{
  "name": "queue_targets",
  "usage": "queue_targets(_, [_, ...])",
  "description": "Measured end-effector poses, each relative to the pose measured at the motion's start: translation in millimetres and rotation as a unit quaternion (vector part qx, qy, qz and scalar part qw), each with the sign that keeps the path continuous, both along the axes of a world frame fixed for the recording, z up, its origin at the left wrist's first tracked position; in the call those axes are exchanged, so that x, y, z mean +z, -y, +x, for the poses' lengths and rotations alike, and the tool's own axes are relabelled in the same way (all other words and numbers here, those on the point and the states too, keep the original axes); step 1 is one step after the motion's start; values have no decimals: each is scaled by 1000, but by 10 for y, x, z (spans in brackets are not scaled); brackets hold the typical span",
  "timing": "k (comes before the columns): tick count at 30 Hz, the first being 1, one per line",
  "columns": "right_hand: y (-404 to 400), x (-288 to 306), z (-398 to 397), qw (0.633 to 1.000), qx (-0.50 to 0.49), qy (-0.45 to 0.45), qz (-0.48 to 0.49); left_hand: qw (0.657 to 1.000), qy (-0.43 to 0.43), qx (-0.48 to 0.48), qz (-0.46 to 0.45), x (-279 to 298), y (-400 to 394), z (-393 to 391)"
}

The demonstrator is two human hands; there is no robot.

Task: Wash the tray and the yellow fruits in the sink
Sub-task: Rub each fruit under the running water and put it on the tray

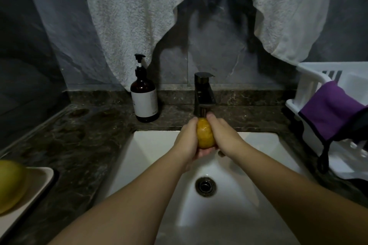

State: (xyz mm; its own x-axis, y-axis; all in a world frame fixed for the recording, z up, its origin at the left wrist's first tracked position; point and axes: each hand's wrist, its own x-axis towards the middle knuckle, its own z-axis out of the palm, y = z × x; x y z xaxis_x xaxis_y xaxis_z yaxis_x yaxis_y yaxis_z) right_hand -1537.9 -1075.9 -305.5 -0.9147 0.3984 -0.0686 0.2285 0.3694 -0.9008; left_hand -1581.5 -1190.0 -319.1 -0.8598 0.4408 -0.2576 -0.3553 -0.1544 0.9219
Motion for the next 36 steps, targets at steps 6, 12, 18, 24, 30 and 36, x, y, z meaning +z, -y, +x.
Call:
queue_targets(6, [9, -67, 26, 984, 20, -85, 152, 998, 13, -10, -58, 23, 25, 13])
queue_targets(12, [63, -81, -66, 999, -1, -29, 20, 987, -105, -2, -118, -20, 17, -4])
queue_targets(18, [19, -56, -22, 995, -4, 6, -103, 974, -170, 4, -152, -16, -20, -29])
queue_targets(24, [-59, -114, 8, 998, 6, -49, -39, 982, -136, -32, -130, 2, -21, 6])
queue_targets(30, [-42, -120, 8, 997, -12, -73, -4, 987, -95, -60, -115, 10, -17, 6])
queue_targets(36, [-27, -107, 25, 998, -3, -48, -47, 985, -104, -54, -126, 3, -29, 4])
